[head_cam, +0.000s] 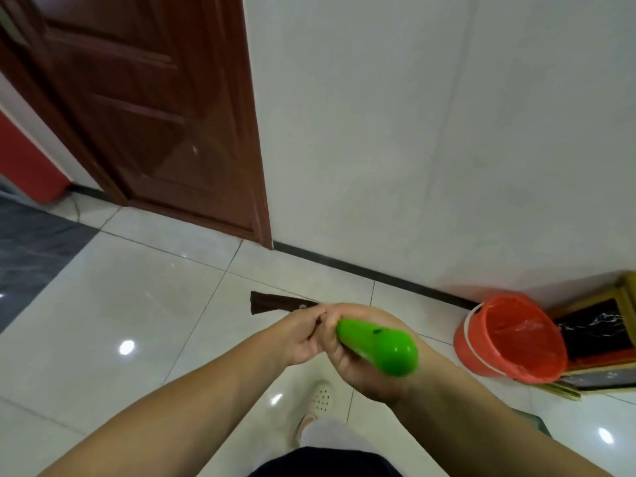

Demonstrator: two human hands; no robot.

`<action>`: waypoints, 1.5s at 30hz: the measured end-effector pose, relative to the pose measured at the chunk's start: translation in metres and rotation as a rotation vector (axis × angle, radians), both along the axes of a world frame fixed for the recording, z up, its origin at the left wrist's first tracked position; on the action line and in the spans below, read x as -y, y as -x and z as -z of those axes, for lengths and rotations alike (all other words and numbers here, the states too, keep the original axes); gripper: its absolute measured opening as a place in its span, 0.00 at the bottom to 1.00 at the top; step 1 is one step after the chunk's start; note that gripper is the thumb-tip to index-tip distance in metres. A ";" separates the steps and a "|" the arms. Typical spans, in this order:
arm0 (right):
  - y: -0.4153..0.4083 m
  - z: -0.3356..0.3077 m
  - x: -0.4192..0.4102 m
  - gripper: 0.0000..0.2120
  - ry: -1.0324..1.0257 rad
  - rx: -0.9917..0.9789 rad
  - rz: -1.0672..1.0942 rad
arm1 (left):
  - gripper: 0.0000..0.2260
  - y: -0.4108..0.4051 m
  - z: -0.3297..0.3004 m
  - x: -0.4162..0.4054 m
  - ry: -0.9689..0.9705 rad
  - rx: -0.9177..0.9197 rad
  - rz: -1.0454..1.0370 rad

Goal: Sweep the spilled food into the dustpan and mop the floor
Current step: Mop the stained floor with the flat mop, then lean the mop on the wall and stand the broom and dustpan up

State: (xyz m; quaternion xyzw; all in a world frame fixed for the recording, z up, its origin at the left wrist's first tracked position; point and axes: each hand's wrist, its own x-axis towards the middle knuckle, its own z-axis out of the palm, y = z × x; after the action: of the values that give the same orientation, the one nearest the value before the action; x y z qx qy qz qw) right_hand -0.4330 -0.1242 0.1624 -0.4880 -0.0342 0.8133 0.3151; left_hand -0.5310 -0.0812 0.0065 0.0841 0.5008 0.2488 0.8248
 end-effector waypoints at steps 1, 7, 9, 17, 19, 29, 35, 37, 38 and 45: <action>-0.004 -0.007 -0.013 0.22 0.005 -0.043 0.074 | 0.14 0.001 -0.006 -0.013 -0.035 -0.017 0.023; -0.029 -0.026 -0.099 0.08 0.076 -0.143 0.084 | 0.06 -0.008 -0.027 -0.083 -0.635 -0.659 0.389; -0.035 -0.024 -0.122 0.10 0.061 -0.130 0.085 | 0.12 -0.012 -0.039 -0.099 -0.815 -0.713 0.488; -0.054 -0.011 -0.171 0.17 -0.068 0.036 -0.091 | 0.09 -0.014 -0.026 -0.146 -1.034 -0.918 0.562; -0.056 -0.004 -0.181 0.15 -0.095 0.156 -0.122 | 0.12 -0.011 -0.019 -0.156 -1.006 -0.872 0.544; -0.028 0.014 -0.252 0.12 -0.692 0.946 -0.453 | 0.12 0.017 0.000 -0.241 -1.162 -0.933 0.655; 0.005 0.010 -0.321 0.05 -0.830 1.022 -0.360 | 0.08 0.049 -0.013 -0.317 -1.130 -0.770 0.759; 0.018 0.002 -0.346 0.07 -0.881 1.049 -0.310 | 0.06 0.059 -0.023 -0.342 -1.121 -0.692 0.713; 0.024 -0.005 -0.358 0.10 -0.908 1.066 -0.287 | 0.05 0.063 -0.030 -0.355 -1.129 -0.654 0.685; 0.047 -0.056 -0.435 0.14 -1.052 1.207 -0.116 | 0.02 0.074 -0.084 -0.426 -1.352 -0.617 0.643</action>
State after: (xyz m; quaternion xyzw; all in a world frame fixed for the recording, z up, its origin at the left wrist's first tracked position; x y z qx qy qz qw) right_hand -0.4797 0.3110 0.2180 -0.6286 -0.6027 0.3016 0.3882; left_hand -0.6055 0.3450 0.0909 0.7693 0.3984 0.2138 0.4514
